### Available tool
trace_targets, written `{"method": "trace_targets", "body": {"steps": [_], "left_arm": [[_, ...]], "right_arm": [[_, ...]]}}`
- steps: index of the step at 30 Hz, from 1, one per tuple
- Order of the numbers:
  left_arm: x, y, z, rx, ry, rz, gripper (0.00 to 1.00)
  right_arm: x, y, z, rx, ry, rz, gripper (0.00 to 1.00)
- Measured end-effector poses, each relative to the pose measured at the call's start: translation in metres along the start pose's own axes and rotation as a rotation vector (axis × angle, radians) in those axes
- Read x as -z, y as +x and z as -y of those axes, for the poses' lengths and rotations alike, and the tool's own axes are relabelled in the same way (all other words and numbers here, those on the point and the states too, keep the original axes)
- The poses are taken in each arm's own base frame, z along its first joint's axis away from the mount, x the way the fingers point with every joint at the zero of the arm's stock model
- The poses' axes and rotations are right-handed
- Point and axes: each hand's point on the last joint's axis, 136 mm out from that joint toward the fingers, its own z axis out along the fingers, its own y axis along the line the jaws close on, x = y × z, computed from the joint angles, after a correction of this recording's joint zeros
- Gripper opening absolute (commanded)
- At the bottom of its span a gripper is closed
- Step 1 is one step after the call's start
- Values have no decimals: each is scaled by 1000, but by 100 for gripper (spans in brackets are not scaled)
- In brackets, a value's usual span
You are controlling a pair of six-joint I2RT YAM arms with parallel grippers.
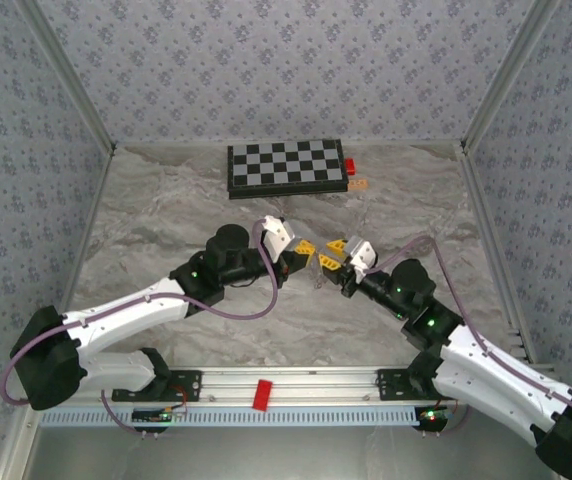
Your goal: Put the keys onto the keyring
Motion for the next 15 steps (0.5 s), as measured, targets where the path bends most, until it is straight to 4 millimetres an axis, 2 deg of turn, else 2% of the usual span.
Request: {"method": "trace_targets", "body": {"steps": [6,10,15], "left_arm": [[2,-4,-5,5,15,23,0],[7,-7,-14,23,25,47,0],[11,-8,-18,47,45,64,0]], "right_arm": [[10,-2,26,-132,88,13,38],[12,4,42,-243,111,0,39],[8,11,50,-375,83,-22,41]]}}
